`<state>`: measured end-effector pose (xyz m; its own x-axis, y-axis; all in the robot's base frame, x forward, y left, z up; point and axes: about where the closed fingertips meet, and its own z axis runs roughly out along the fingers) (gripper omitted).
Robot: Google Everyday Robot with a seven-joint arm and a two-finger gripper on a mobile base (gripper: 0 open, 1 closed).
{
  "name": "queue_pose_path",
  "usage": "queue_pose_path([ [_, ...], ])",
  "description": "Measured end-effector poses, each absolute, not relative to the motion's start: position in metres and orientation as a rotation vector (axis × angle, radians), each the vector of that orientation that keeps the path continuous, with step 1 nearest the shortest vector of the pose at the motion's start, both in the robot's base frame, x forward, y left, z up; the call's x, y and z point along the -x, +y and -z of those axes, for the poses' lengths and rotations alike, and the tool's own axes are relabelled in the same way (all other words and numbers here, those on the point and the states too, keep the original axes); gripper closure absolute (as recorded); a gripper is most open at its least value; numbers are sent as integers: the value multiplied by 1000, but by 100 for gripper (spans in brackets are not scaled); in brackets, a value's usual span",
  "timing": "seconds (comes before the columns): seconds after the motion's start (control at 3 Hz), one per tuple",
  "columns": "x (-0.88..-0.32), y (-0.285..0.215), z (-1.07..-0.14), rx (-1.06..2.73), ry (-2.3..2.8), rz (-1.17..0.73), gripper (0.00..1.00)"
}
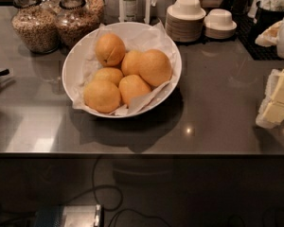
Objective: Pick orange from white bowl
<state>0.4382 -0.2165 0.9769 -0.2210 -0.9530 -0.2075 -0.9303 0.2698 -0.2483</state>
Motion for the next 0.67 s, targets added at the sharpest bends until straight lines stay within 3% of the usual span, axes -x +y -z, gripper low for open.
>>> queue_pose_path([
  [0.67,-444,-197,-974,1795,2159,63,0],
])
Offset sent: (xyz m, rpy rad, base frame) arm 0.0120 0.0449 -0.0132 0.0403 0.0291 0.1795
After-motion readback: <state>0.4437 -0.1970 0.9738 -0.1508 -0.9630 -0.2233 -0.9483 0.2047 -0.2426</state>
